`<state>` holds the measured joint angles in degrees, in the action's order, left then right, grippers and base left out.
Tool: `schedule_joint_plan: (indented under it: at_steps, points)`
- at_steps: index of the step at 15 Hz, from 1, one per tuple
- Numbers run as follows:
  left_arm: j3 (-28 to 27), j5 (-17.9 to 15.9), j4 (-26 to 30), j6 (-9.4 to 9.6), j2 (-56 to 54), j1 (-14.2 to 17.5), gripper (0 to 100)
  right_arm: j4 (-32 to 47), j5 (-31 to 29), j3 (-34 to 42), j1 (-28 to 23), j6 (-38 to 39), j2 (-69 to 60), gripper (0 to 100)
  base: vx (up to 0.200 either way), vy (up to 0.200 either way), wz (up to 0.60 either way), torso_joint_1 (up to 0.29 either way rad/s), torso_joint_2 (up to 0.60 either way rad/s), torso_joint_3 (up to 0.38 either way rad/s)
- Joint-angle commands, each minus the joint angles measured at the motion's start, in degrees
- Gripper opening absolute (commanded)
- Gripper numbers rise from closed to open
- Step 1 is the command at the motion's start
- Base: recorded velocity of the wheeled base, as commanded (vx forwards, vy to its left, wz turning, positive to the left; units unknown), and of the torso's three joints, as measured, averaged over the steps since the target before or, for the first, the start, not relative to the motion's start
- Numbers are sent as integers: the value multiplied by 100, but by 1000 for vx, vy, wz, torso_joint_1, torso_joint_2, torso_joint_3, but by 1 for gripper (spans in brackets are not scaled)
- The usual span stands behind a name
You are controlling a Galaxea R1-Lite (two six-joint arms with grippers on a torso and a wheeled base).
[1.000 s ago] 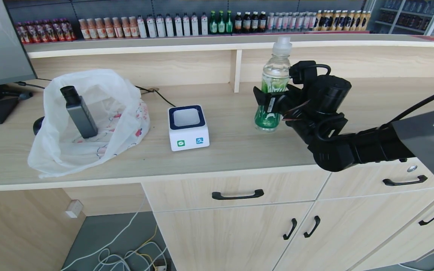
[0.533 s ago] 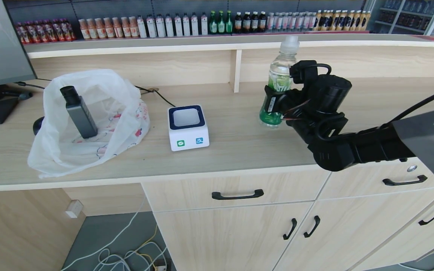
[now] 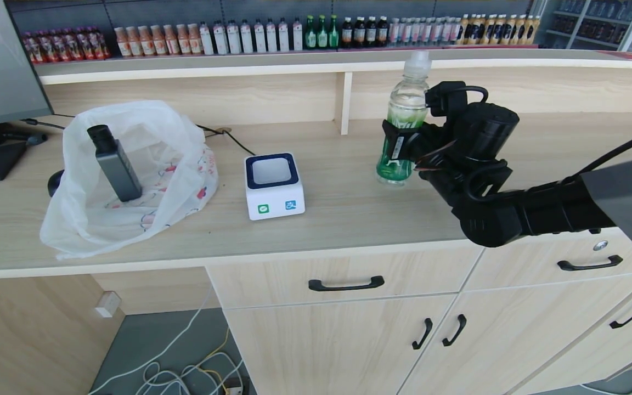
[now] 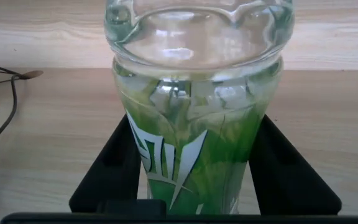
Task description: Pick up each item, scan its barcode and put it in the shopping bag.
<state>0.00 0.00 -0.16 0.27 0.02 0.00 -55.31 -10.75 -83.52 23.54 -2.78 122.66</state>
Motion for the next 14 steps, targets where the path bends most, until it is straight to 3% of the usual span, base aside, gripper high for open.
schedule_joint_plan:
  at_steps: [1,11,14]
  points:
    - [0,0,-2,0,-2,0,100,3,3,-7,1,-3,-128,0,0,0,0,0,0,0]
    - [0,0,-2,0,-2,0,100,328,21,64,28,-74,-1025,0,0,0,0,0,0,0]
    - [0,0,-2,0,-2,0,100,354,21,398,177,-65,-1535,0,0,0,0,0,0,0]
